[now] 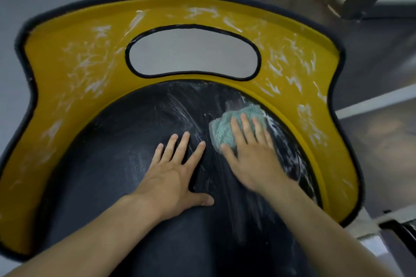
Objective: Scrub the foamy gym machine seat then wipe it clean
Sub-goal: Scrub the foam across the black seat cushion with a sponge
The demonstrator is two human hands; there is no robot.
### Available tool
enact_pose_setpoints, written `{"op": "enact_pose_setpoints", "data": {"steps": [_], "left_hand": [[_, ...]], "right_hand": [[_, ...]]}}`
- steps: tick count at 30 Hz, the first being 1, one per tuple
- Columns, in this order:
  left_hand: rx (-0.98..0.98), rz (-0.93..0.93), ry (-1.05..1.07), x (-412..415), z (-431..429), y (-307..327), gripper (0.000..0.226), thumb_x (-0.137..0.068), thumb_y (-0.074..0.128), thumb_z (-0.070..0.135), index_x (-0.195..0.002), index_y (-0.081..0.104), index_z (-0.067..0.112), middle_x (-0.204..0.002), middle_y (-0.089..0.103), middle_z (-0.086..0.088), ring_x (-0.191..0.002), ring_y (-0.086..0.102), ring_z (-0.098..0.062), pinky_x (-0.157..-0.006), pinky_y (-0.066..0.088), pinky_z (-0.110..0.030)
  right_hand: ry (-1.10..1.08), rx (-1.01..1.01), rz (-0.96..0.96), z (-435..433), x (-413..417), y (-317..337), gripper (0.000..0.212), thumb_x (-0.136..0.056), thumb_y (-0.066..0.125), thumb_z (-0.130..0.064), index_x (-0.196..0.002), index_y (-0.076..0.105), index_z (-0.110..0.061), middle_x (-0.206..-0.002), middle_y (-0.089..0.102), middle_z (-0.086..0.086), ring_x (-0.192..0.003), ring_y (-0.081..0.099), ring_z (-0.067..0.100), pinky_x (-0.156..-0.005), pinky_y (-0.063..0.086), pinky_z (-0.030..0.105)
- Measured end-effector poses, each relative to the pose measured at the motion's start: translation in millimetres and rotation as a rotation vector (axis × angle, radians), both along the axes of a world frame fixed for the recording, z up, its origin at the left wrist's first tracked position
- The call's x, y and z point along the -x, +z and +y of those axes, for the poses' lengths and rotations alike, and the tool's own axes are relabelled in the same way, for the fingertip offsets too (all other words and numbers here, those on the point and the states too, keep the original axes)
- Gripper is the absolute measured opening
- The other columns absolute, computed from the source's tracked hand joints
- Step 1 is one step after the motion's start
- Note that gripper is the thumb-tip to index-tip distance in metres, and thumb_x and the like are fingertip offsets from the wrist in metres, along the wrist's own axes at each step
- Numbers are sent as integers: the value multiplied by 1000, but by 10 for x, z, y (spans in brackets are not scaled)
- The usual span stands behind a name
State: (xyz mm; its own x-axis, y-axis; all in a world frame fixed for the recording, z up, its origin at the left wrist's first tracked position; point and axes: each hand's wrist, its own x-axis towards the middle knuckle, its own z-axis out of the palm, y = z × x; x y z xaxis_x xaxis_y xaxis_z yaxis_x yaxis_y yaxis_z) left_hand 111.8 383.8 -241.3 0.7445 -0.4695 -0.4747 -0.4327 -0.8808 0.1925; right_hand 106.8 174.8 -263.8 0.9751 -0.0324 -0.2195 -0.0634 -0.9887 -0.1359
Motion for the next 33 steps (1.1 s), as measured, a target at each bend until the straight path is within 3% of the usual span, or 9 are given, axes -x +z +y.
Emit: {"op": "enact_pose_setpoints", "data": {"steps": [2,5,7,10,15,20,25,30,33], "left_hand": [[2,-2,-3,4,7,-3,118,-78,48,86,-151,-32,38,-155,-45,-1,-143,-42,-23,-124,-14,-47],[13,-5,-2,7,23,-13,117,-79,47,86,-151,-32,38,-155,-45,-1,-142,-43,-23,-123,-15,-47],[9,-5,-4,6,21,-24,117,-79,47,87,-151,-32,38,-155,-45,-1,-142,-43,-23,-123,-16,-47],[4,-8,-4,3,13,-41,118,-78,47,87,-151,-32,37,-155,-44,-2,-142,-42,-25,-123,-15,-48],[21,-10,14,-1,7,-55,120,-77,50,87,-152,-30,38,-156,-43,-2,-143,-42,-24,-123,-15,-48],[18,-4,22,-3,-21,-65,122,-75,51,87,-152,-30,38,-157,-43,-2,-144,-41,-24,-123,-15,-48],[-13,8,26,-23,-71,-46,124,-74,52,87,-151,-33,37,-155,-45,-4,-144,-41,-26,-123,-14,-50],[-9,10,13,-21,-64,-34,123,-76,50,87,-150,-34,37,-155,-45,-5,-144,-40,-28,-123,-14,-51],[4,-9,14,5,-44,-46,121,-76,48,88,-150,-33,39,-155,-45,-4,-144,-41,-27,-123,-14,-50]], "right_hand": [[17,42,13,21,607,6,75,-101,14,-63,-163,-5,-25,-170,-7,2,-157,-10,26,-126,-1,45],[9,59,34,77,1438,-9,73,-99,29,-59,-156,39,-15,-157,43,13,-143,41,39,-111,29,51],[0,91,75,84,1671,2,73,-101,21,-64,-148,45,-14,-147,55,15,-133,51,40,-106,34,51],[2,67,84,70,1427,-3,80,-100,14,-68,-154,36,-14,-156,45,14,-143,39,39,-111,27,51],[-51,31,39,81,79,-16,83,-95,1,-73,-159,-21,-24,-166,-27,2,-151,-30,26,-124,-16,47],[-25,46,99,21,-606,-24,80,-100,12,-69,-160,-18,-26,-168,-23,1,-153,-26,25,-124,-13,48],[7,53,77,-59,550,68,80,-98,6,-71,-160,-18,-26,-168,-19,-1,-154,-22,22,-126,-7,44],[-42,51,139,-65,1604,28,81,-100,17,-69,-158,32,-14,-161,36,12,-147,35,36,-114,24,50],[-73,47,102,-33,1338,-14,84,-99,9,-70,-162,17,-14,-166,23,13,-153,21,37,-118,15,52]]}}
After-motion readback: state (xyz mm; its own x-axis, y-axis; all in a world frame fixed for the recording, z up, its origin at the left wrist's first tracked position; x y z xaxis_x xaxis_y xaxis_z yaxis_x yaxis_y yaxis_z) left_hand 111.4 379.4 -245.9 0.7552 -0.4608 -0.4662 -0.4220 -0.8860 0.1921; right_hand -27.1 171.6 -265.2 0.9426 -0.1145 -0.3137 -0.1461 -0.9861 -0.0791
